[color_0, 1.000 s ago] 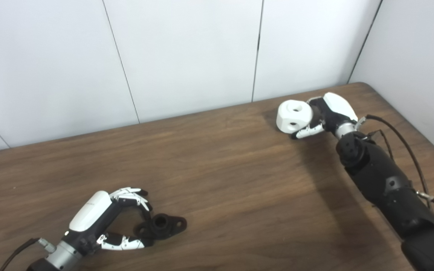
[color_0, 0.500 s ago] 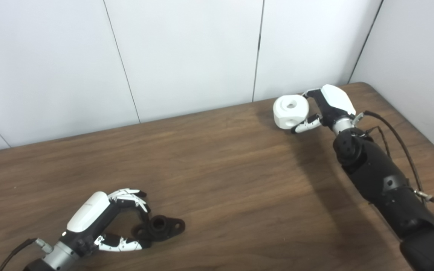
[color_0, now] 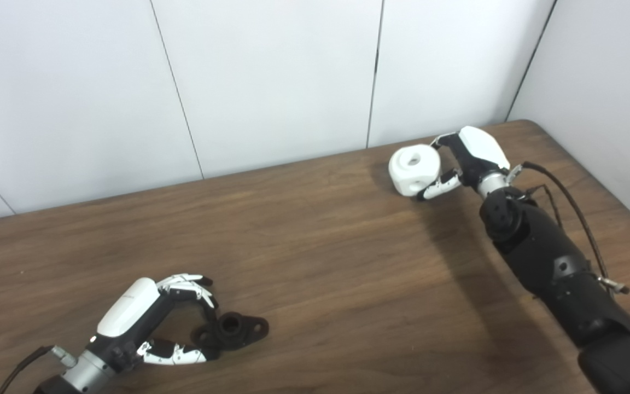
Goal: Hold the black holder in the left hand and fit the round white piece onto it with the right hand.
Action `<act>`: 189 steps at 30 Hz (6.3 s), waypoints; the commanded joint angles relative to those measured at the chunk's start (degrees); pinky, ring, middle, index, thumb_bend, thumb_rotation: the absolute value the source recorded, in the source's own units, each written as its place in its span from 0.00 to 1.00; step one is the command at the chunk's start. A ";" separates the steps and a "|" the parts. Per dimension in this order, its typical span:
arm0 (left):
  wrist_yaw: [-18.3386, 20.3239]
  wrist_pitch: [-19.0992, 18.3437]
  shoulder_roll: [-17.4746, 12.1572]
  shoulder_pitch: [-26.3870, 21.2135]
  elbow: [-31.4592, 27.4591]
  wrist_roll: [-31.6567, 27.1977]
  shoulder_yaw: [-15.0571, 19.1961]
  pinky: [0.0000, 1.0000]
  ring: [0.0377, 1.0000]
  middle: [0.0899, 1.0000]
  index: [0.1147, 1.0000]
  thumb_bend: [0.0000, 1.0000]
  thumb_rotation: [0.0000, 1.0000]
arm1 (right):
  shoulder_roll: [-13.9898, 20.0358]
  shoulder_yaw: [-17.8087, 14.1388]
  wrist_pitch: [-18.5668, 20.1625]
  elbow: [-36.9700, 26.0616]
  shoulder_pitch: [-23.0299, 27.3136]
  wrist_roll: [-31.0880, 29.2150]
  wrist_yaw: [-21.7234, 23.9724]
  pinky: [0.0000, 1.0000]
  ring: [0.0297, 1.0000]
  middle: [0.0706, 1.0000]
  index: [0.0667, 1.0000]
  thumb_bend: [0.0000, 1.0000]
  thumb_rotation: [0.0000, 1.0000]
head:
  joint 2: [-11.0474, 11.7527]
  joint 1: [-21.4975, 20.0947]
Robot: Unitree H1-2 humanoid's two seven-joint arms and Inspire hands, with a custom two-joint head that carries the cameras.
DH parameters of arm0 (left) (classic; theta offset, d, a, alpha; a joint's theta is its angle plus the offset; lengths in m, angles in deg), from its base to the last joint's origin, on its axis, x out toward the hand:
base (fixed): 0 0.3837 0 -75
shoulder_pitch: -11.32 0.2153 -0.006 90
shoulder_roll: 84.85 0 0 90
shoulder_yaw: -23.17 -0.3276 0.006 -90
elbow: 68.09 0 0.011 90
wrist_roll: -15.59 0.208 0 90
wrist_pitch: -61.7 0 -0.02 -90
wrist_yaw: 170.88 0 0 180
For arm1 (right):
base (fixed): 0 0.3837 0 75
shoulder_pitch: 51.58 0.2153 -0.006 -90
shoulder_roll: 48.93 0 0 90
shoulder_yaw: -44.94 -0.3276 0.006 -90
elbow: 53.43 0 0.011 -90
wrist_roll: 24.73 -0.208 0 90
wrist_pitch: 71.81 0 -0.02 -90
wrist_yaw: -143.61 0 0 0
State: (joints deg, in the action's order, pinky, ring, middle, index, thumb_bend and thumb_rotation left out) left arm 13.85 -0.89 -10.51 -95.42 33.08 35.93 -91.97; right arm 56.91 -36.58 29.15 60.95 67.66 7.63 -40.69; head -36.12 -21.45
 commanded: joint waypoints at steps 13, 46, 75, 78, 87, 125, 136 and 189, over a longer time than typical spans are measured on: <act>-0.22 -0.50 -0.08 -1.74 2.57 1.95 -0.63 0.84 0.81 0.60 0.42 0.52 0.04 | -4.22 0.16 -0.09 -15.25 -0.98 -2.23 6.02 0.79 0.91 0.78 0.45 0.51 0.15 | -0.01 0.58; -2.11 -0.52 2.36 -1.70 4.68 5.50 -0.30 0.85 0.81 0.61 0.42 0.52 0.04 | -15.08 3.54 4.85 -34.20 -5.11 -4.23 16.39 0.89 0.96 0.80 0.45 0.51 0.15 | -0.98 6.03; 0.17 -2.22 6.23 -1.46 3.65 10.72 1.90 0.87 0.82 0.62 0.42 0.52 0.05 | -13.37 5.25 13.64 -47.43 -7.78 -6.29 28.42 1.00 0.94 0.78 0.45 0.52 0.15 | -5.30 13.94; 0.90 -3.20 6.61 -1.17 2.70 10.86 2.14 0.87 0.83 0.62 0.42 0.52 0.05 | -12.98 5.74 14.42 -48.33 -7.64 -6.27 29.52 1.00 0.94 0.78 0.45 0.52 0.15 | -5.70 15.20; 2.03 -5.64 7.57 -0.96 1.70 11.44 1.63 0.90 0.84 0.63 0.42 0.52 0.05 | -13.45 7.39 14.73 -49.22 -7.53 -6.54 31.33 1.00 0.93 0.77 0.45 0.52 0.15 | -6.09 17.13; 1.19 -5.13 8.62 0.60 2.08 11.25 1.63 0.93 0.86 0.63 0.42 0.52 0.05 | -16.89 9.13 7.68 -40.73 -7.48 -6.69 26.88 1.00 0.93 0.78 0.45 0.52 0.15 | -4.20 20.48; 0.80 -4.74 8.74 0.98 1.39 11.75 1.62 0.92 0.85 0.63 0.42 0.52 0.05 | -16.61 10.09 5.73 -38.73 -7.66 -6.85 26.98 1.00 0.94 0.78 0.45 0.52 0.15 | -3.42 20.94; 0.76 -5.07 8.91 1.42 0.26 11.61 2.08 0.91 0.85 0.62 0.42 0.52 0.05 | -16.15 11.48 -0.18 -32.69 -9.59 -7.56 25.91 1.00 0.94 0.79 0.45 0.52 0.15 | -4.23 22.34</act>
State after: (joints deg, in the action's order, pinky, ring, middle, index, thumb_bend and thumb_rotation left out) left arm 11.99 -5.38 -1.26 -95.21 33.39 45.96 -88.85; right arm 40.14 -25.23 30.69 28.80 56.92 0.19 -14.94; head -40.25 0.97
